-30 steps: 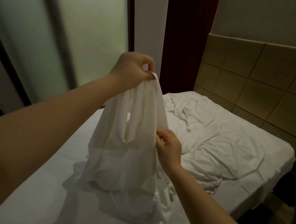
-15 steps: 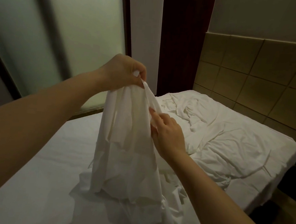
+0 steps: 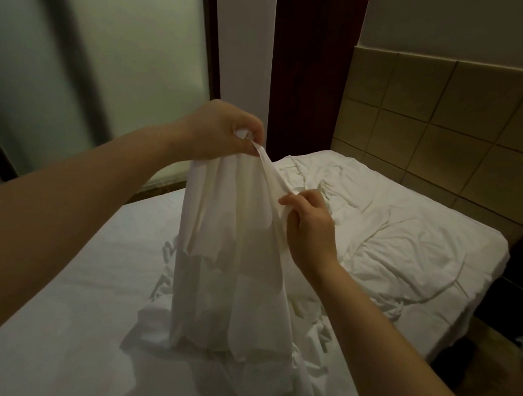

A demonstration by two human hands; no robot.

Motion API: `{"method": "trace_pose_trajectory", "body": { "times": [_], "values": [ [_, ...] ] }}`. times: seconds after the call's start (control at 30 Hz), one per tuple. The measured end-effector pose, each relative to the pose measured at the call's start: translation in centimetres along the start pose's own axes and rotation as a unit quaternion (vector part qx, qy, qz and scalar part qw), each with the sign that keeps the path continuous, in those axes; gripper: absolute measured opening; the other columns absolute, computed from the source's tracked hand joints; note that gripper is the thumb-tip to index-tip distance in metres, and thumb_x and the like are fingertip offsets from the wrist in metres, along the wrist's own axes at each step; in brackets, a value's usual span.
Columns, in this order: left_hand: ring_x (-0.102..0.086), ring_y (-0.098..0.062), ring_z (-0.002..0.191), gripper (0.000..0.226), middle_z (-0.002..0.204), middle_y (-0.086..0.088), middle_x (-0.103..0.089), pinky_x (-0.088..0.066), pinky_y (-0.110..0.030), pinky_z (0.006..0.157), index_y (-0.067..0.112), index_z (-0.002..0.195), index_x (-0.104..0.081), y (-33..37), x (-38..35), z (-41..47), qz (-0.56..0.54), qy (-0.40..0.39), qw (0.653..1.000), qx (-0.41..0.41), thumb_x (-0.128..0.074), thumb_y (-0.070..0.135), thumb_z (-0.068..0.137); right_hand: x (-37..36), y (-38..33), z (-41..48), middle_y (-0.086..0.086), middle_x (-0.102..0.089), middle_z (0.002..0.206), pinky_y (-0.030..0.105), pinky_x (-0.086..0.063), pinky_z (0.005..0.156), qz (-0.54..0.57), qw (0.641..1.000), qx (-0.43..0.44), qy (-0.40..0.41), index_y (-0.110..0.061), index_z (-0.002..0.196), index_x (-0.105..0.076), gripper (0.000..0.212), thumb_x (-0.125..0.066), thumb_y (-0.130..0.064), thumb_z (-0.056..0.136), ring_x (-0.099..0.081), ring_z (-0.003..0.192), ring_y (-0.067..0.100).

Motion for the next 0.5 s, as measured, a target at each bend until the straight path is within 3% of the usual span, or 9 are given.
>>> {"method": "trace_pose_trajectory", "body": {
  "times": [0.13,0.3,0.4,0.5],
  "values": [
    [-0.046,-0.011,0.086,0.004,0.088,0.007,-0.053,-0.031,-0.022,0.075,0.022,0.087,-0.061,0.3,-0.4,0.4,-0.001,-0.016,1.0,-0.011,-0.062,0.018,0.087,0.2,0.4,0.3,0.01,-0.059,0.09,0.023,-0.049,0.061,0.002,1.0,0.011,0.013,-0.003,0.083,-0.065,0.014,-0.064,-0.016,0.087,-0.051,0.066,0.016],
    [-0.047,-0.012,0.084,0.01,0.086,0.007,-0.052,-0.031,-0.02,0.073,0.025,0.084,-0.057,0.3,-0.3,0.6,-0.008,-0.022,1.0,-0.015,-0.063,0.017,0.087,1.3,0.2,0.7,0.008,-0.058,0.068,0.028,-0.049,0.046,-0.032,0.996,0.058,0.064,-0.004,0.078,-0.057,0.008,-0.061,0.0,0.083,-0.05,0.05,0.02],
    [-0.047,-0.011,0.085,0.005,0.087,0.006,-0.054,-0.032,-0.018,0.068,0.021,0.086,-0.061,-0.2,-0.5,0.9,-0.013,-0.019,1.0,-0.003,-0.063,0.016,0.087,1.0,1.5,0.8,-0.003,-0.053,0.071,0.021,-0.048,0.057,0.046,0.998,-0.05,0.017,-0.015,0.085,-0.048,0.018,-0.053,0.002,0.089,-0.054,0.061,0.017],
    [-0.047,-0.012,0.087,0.007,0.089,0.005,-0.054,-0.033,-0.016,0.067,0.023,0.085,-0.059,-1.1,-1.0,1.2,-0.033,-0.034,0.999,0.021,-0.063,0.017,0.087,0.1,2.3,0.5,-0.008,-0.047,0.072,0.012,-0.039,0.052,0.193,0.97,-0.142,-0.039,-0.02,0.095,-0.038,0.022,-0.046,0.0,0.092,-0.045,0.057,0.004]
  ]
}}
Point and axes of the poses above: each hand's wrist, its own z-axis towards the middle knuckle, its own x-axis out of the back of the hand, y = z × x, the point moved 8 cm from there along z, towards the middle knuckle
